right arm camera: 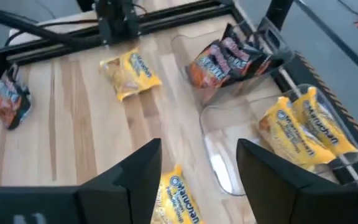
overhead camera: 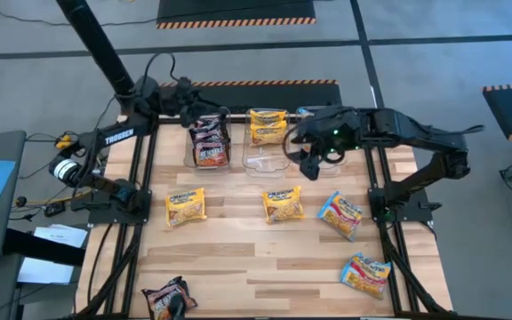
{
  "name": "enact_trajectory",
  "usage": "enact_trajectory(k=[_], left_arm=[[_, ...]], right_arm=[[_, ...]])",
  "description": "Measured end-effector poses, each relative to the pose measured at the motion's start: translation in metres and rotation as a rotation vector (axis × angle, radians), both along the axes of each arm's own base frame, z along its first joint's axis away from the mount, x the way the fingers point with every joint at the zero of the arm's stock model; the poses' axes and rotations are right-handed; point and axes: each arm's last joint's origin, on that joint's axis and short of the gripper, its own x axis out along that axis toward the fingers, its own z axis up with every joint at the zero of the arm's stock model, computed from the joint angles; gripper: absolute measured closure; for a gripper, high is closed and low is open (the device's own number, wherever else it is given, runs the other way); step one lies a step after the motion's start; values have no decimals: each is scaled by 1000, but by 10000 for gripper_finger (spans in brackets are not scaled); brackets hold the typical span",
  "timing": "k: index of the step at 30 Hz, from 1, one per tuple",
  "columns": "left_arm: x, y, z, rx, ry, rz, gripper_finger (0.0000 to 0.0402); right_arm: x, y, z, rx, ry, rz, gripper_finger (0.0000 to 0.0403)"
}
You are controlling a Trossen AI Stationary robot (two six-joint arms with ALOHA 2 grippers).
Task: Sort Maruchan noodles
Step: Put the blue noodle pack into the right transparent bin
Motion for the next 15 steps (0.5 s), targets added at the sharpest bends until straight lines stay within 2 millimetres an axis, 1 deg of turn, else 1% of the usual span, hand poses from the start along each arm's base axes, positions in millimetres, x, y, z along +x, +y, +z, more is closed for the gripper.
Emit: enact_trajectory(k=[2, 8, 10, 12, 15], left_arm=[[9, -5, 14, 22, -18, -54, 264], [33, -23, 52, 74, -72, -196, 264], [40, -30, 63, 89, -90, -232, 264], [46, -37, 73, 110, -110, -266, 264], [55, -48, 86, 119, -132, -318, 264]], right_arm=[[3, 4, -4, 5, 26, 18, 166], [6, 6, -24, 73, 207, 60, 163], [8, 7, -29, 106, 250, 75, 163], [6, 8, -36, 142, 332, 95, 163], [2, 11, -42, 204, 409, 132, 163]])
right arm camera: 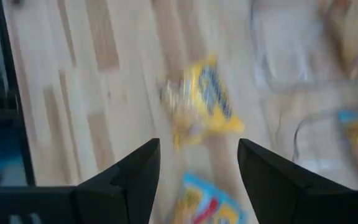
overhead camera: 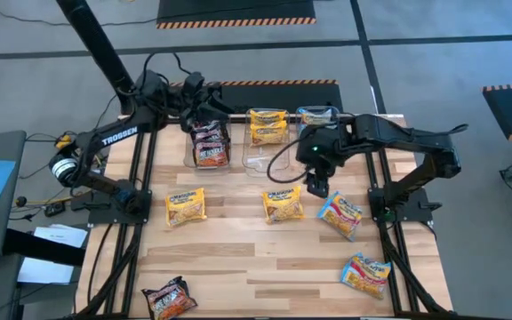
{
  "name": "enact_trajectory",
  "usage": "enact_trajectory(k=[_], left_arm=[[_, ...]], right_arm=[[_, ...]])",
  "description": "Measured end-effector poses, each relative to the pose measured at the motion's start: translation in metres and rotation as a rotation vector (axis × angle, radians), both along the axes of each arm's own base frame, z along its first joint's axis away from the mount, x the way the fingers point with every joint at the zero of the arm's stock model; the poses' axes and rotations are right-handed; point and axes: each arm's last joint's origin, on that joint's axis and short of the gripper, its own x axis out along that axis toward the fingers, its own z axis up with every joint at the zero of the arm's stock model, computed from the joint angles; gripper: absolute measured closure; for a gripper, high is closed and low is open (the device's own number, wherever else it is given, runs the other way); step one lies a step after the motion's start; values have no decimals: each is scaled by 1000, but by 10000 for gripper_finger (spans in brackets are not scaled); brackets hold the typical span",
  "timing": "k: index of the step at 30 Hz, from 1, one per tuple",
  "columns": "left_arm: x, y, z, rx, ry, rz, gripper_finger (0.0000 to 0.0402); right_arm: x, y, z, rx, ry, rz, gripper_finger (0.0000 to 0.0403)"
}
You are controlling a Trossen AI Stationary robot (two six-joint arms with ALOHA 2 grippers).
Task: Sort Maruchan noodles
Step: Put the blue noodle pack into the right transparent bin
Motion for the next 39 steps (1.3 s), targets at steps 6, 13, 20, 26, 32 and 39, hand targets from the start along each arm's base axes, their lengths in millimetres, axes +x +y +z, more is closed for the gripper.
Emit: enact_trajectory(k=[6, 13, 20, 26, 32, 39], left_arm=[[16, -25, 13, -8, -15, -111, 264], [35, -59, 15, -12, -19, -239, 264], [47, -97, 18, -66, -33, -301, 264], [53, -127, 15, -145, 57, -246, 264], [47, -153, 2, -161, 252, -26, 265], [41, -186, -6, -116, 364, 100, 265]], right_arm=[[-8, 5, -10, 46, 168, 30, 163], [-12, 18, -10, 48, 205, 78, 163], [-13, 31, -15, 44, 221, 125, 163], [-16, 44, -42, 50, 320, 142, 163], [-19, 57, -68, 45, 422, 154, 163], [-25, 68, -96, 56, 521, 52, 163]])
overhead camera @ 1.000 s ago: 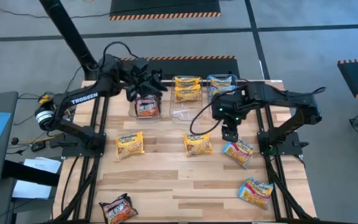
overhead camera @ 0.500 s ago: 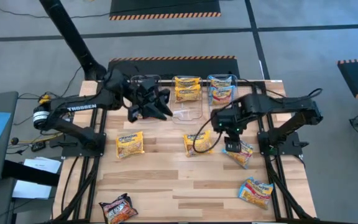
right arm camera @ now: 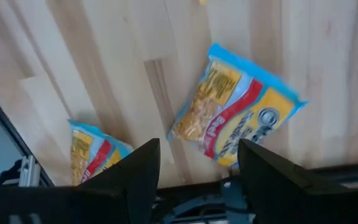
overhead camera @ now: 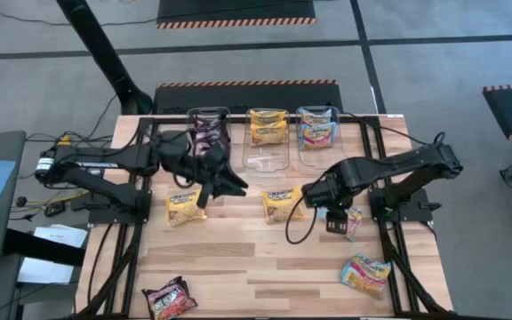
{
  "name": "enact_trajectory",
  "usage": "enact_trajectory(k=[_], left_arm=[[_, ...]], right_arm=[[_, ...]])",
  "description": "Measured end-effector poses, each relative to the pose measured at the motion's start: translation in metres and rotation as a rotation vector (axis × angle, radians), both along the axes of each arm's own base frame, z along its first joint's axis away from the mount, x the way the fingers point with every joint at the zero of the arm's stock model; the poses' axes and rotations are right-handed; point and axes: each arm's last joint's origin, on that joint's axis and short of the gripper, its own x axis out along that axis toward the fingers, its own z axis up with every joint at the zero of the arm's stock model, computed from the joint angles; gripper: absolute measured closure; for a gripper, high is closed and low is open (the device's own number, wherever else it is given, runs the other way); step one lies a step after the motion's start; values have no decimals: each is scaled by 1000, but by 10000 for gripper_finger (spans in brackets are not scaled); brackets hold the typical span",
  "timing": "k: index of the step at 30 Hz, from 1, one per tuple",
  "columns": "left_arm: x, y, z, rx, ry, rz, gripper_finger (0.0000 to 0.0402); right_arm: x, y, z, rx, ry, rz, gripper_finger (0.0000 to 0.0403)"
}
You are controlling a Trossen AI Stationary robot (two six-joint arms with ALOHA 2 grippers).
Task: Sort Maruchan noodles
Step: Put the blue noodle pack into the right transparent bin
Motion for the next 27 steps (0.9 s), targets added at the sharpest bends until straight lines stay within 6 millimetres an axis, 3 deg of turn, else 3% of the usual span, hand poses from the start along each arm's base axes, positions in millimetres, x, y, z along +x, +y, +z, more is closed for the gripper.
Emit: enact_trajectory(k=[10, 19, 27], left_arm=[[-2, -31, -1, 8, 15, 3, 265], [-6, -54, -5, 18, 51, 15, 265], [-9, -67, -7, 33, 73, 53, 265]], right_arm=[[-17, 15, -35, -66, 156, -157, 163], [-35, 21, -66, -118, 242, -148, 163], [-59, 6, -68, -77, 159, -181, 163]])
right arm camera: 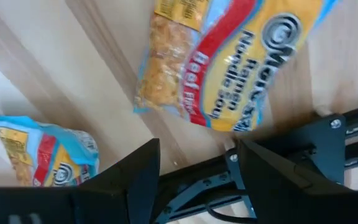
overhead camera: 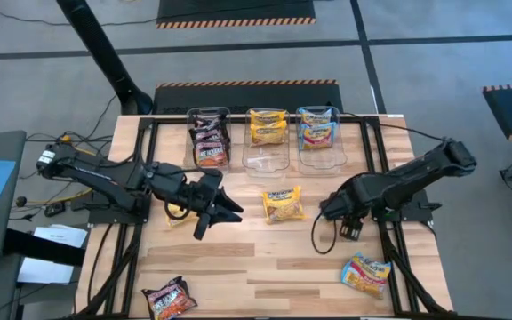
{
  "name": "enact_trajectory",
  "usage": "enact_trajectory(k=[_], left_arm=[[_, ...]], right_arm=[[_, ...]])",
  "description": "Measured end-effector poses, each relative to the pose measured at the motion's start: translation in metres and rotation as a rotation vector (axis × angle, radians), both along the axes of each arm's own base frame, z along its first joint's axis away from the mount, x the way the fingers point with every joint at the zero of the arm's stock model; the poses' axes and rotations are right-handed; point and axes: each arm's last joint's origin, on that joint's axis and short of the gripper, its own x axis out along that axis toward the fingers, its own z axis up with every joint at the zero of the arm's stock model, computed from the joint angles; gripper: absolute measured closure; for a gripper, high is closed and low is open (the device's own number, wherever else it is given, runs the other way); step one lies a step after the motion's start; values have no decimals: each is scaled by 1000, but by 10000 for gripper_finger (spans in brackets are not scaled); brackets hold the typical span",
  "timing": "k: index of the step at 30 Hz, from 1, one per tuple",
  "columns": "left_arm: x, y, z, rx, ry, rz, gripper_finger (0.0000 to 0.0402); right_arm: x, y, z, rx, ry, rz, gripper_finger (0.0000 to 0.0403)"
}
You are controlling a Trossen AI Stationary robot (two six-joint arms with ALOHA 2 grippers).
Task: Sort Maruchan noodles
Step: Put the blue noodle pack into the right transparent bin
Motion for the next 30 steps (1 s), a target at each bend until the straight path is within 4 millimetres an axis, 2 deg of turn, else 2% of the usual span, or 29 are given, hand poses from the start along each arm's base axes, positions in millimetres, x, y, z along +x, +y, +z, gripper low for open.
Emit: enact_trajectory(k=[7, 13, 17, 24, 30], left_arm=[[-1, -2, 0, -28, 7, 18, 265], [0, -1, 0, -32, 6, 39, 265], [0, -1, 0, -32, 6, 40, 265], [0, -1, 0, -34, 10, 41, 265], [0, -1, -1, -33, 15, 41, 265]], right_arm=[[-23, -23, 2, 44, -174, -90, 163], [-38, -40, -15, 50, -247, -181, 163], [-41, -45, -28, 48, -247, -222, 163], [-35, -49, -39, 56, -293, -248, 163], [-39, -52, -50, 58, -273, -271, 163]])
